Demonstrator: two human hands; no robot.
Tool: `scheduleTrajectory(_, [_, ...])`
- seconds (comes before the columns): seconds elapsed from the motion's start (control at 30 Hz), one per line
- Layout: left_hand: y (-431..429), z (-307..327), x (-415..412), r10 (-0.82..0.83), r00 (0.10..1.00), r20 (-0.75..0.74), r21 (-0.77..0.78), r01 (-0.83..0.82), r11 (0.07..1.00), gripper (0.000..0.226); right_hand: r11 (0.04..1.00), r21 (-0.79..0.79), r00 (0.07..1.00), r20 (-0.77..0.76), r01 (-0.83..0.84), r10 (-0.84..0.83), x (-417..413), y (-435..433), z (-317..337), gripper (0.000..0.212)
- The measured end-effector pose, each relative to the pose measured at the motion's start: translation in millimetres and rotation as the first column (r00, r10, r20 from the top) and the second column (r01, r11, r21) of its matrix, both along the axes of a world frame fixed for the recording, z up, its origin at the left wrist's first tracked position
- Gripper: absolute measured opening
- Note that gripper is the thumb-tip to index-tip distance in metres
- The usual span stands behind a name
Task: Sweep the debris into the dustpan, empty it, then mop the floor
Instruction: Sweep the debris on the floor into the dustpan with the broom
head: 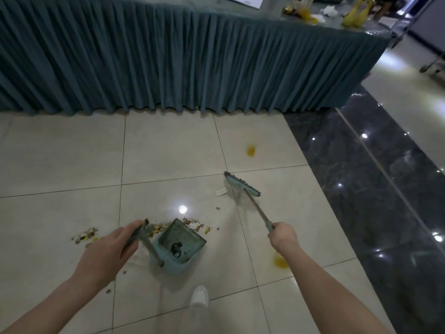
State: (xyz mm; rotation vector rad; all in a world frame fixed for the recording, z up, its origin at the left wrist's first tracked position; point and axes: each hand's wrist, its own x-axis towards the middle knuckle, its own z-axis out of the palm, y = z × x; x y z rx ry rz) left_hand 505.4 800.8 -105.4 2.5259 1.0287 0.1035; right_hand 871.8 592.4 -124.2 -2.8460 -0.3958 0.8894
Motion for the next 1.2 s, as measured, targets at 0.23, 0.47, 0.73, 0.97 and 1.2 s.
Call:
scheduleTrajectory(0.23, [33.7,-10.5,46.4,0.017,0.999,-0.033,-0.021,-0.018,1.0,0.047,0.999,-0.03,0.999,-0.042,0.03,-0.032,44.9,42.0,-30.5,0.032])
scheduleTrajectory(0.47, [34.4,-17.8,41.3,-0.057,0.995,-0.078,0.008,0.057,0.998,0.045,0.997,-0.072,0.987,-0.163,-0.025,0.013,1.2,48.8,-46.1,0.028])
scheduleTrajectory(0.73, [-10.4,-5.9,-60.9,-0.01,1.0,0.001,0.053,0.01,0.999,0.046,0.99,-0.103,0.979,-0.188,-0.092,0.072,-128.1,-13.9,-26.4,0.027])
scheduleTrajectory(0.97, [-65.7,-2.1,-177.8,0.09,0.995,0.049,0.042,-0.092,0.995,0.046,0.992,-0.088,0.965,-0.256,-0.088,0.063,-273.7,-55.0,-16.7,0.016])
scheduleTrajectory(1.2, [-108.9,-9.0,-265.7,0.142,0.99,0.001,0.001,-0.142,0.99,0.041,0.999,-0.002,0.922,-0.386,0.041,-0.038,-357.8,-52.8,-3.6,0.007])
